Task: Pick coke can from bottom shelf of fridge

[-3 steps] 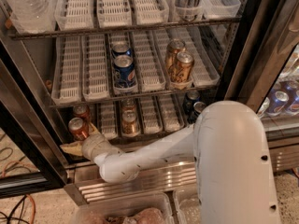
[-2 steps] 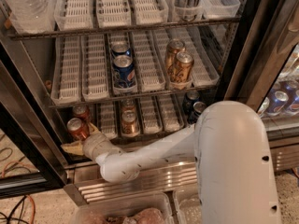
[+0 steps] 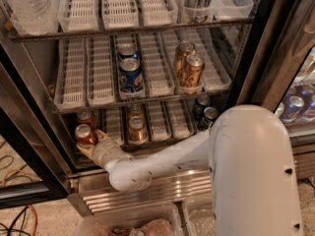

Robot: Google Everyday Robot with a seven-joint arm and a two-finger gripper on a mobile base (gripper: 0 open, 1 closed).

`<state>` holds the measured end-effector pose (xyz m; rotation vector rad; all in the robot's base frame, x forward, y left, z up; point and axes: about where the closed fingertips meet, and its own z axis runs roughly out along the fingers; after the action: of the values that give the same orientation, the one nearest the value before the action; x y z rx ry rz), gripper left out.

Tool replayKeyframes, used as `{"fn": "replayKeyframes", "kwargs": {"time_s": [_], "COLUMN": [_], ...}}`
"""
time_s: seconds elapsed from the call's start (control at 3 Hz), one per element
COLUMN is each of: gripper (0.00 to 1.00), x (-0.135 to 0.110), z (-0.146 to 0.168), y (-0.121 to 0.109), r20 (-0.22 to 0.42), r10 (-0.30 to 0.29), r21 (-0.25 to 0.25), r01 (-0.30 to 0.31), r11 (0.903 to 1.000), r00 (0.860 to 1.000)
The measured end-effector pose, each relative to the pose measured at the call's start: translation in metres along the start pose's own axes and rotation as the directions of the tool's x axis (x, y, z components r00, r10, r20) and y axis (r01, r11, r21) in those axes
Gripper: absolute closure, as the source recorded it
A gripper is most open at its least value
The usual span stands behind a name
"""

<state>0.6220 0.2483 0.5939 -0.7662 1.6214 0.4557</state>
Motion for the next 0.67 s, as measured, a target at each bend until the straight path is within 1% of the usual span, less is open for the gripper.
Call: {"fn": "replayKeyframes", "kwargs": {"time_s": [0.33, 0.67], "gripper": [1.00, 1.00], "x": [0.001, -0.011], "z": [0.002, 0.005], "y": [0.002, 0.008], "r20": [-0.012, -0.016], "r10": [-0.002, -0.018], "r21": [-0.012, -0.047], "r01": [0.002, 0.017], "r11": [0.9999, 0.9988], "r00": [1.000, 1.000]}}
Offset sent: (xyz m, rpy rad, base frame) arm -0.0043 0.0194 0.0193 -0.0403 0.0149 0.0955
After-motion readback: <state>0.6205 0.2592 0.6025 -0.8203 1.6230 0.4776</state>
